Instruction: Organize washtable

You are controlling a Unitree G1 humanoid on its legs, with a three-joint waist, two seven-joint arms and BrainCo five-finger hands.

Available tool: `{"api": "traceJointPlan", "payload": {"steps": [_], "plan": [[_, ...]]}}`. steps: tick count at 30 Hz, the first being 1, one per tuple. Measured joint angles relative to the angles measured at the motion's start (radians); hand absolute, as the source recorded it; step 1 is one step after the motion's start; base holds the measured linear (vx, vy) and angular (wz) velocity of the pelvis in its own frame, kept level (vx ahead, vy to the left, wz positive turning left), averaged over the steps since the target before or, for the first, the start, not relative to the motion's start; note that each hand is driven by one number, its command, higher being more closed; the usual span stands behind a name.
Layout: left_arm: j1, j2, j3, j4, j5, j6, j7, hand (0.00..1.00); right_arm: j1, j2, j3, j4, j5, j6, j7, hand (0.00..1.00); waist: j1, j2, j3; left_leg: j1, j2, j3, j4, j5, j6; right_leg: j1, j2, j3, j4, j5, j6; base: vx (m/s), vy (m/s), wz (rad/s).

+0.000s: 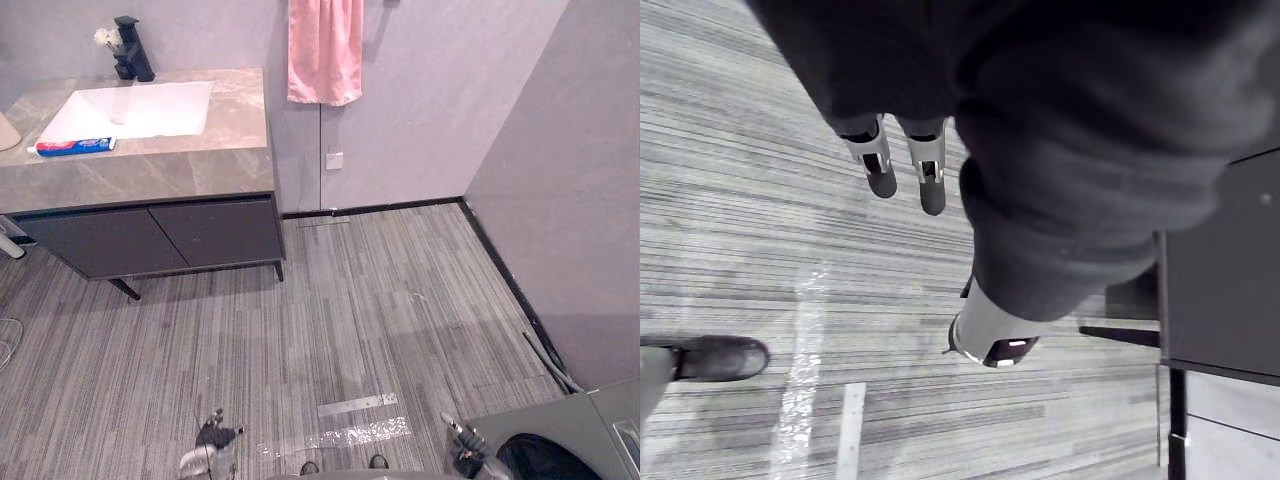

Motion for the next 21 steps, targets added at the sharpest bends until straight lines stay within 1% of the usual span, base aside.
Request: {"api": "traceJointPlan", "payload": {"steps": [2, 6, 9, 12, 15, 17, 18, 19, 20, 21], "plan": [[-0.004, -0.001, -0.031, 0.002, 0.0, 0.0, -0.001, 0.0, -0.007, -0.002, 0.0, 0.001, -0.002, 0.001, -0.001, 0.0, 0.0, 0.0, 0.0, 0.006, 0.001, 0.001, -0.006, 0.0, 0.0, 0.002, 0.002, 0.0, 0.0, 0.0, 0.0, -0.03, -0.029, -0.03], [0.012, -0.015, -0.056, 0.01, 0.0, 0.003, -0.001, 0.0, 0.01, 0.001, 0.001, 0.002, -0.008, 0.003, -0.001, 0.0, 0.001, 0.0, 0.0, 0.01, 0.001, 0.005, -0.008, 0.0, 0.0, 0.004, 0.002, 0.002, 0.001, 0.0, 0.0, -0.05, -0.031, -0.03], [0.039, -0.025, -0.068, 0.022, 0.003, 0.005, 0.0, 0.0, 0.043, 0.014, 0.001, 0.003, -0.03, 0.012, -0.001, 0.0, 0.001, 0.002, 0.001, 0.021, 0.001, 0.007, -0.012, 0.001, 0.001, 0.013, 0.002, 0.002, 0.001, -0.001, 0.0, -0.05, -0.037, -0.02], [0.055, -0.032, -0.068, 0.022, 0.011, 0.004, -0.001, 0.0, 0.074, 0.017, 0.003, 0.003, -0.031, 0.016, 0.0, 0.0, 0.001, 0.007, 0.001, 0.027, 0.0, 0.007, -0.026, 0.002, 0.001, 0.016, 0.003, 0.002, 0.001, -0.002, 0.001, -0.06, -0.036, 0.0], [0.068, -0.031, -0.068, 0.022, 0.006, 0.004, 0.0, 0.0, 0.093, 0.017, 0.001, 0.003, -0.03, 0.016, 0.0, 0.0, 0.001, 0.005, 0.002, 0.025, -0.002, 0.012, -0.033, 0.008, 0.002, 0.001, 0.001, 0.005, 0.009, -0.003, 0.003, -0.04, -0.026, -0.05], [0.072, -0.031, -0.067, 0.022, -0.038, 0.0, 0.001, 0.0, 0.089, 0.018, 0.0, 0.003, -0.027, 0.015, -0.001, 0.0, 0.002, 0.002, 0.019, 0.021, -0.004, 0.027, -0.033, 0.004, -0.003, -0.047, 0.0, 0.018, 0.092, -0.042, 0.01, -0.04, -0.016, -0.18], [0.072, -0.031, -0.067, 0.021, -0.059, -0.001, 0.001, 0.0, 0.084, 0.021, -0.002, 0.001, -0.025, 0.014, -0.001, 0.0, 0.001, -0.002, 0.043, 0.024, -0.011, 0.031, -0.033, 0.0, 0.003, -0.081, -0.007, 0.019, 0.179, -0.082, 0.022, -0.07, -0.025, -0.13], [0.072, -0.031, -0.067, 0.02, -0.063, -0.001, 0.001, 0.0, 0.08, 0.023, -0.003, 0.001, -0.024, 0.012, -0.001, 0.0, 0.002, -0.005, 0.056, 0.027, -0.015, 0.036, -0.035, -0.004, 0.007, -0.102, -0.009, 0.016, 0.227, -0.099, 0.027, -0.09, -0.032, -0.22], [0.067, -0.031, -0.067, 0.019, -0.07, -0.002, 0.002, 0.0, 0.074, 0.029, -0.003, 0.001, -0.021, 0.012, -0.001, 0.0, 0.004, -0.006, 0.077, 0.037, -0.016, 0.052, -0.039, -0.011, 0.017, -0.147, -0.012, 0.005, 0.327, -0.117, 0.03, -0.07, -0.015, -0.28], [0.065, -0.031, -0.066, 0.019, -0.071, -0.001, 0.004, 0.0, 0.068, 0.039, -0.003, 0.0, -0.016, 0.011, -0.001, 0.0, 0.0, -0.004, 0.101, 0.06, -0.014, 0.05, -0.038, -0.017, 0.028, -0.2, -0.02, -0.037, 0.438, -0.123, 0.037, -0.03, -0.008, -0.26]]}}
